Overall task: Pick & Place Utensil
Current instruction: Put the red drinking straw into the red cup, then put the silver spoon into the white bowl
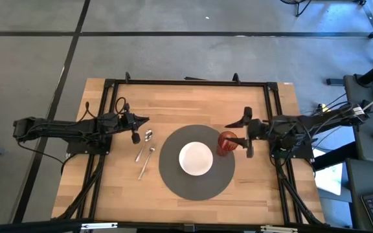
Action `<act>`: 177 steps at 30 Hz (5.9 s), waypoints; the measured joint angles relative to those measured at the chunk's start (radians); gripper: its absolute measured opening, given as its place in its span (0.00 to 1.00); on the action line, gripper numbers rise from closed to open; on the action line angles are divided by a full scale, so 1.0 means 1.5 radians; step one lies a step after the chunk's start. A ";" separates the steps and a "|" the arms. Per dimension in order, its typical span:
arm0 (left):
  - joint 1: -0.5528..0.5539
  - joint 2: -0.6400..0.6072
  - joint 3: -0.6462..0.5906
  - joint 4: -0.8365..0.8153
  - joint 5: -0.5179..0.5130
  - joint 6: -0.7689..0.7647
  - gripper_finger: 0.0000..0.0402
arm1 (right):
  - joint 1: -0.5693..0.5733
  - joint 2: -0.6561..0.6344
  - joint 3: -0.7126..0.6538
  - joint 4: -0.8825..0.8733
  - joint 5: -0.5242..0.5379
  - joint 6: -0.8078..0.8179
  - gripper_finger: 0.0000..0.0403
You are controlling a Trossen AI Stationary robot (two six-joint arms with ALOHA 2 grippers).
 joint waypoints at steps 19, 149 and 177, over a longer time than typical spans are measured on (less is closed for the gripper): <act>0.001 0.000 0.000 0.018 -0.011 0.000 0.00 | 0.001 -0.008 0.020 -0.078 0.009 0.039 0.71; -0.149 0.694 0.406 -0.555 0.009 -0.500 0.03 | 0.004 -0.511 -0.355 0.092 -0.076 -0.091 0.05; -0.259 0.836 0.860 -0.786 -0.312 -0.047 0.01 | 0.004 -0.511 -0.355 0.092 -0.075 -0.093 0.05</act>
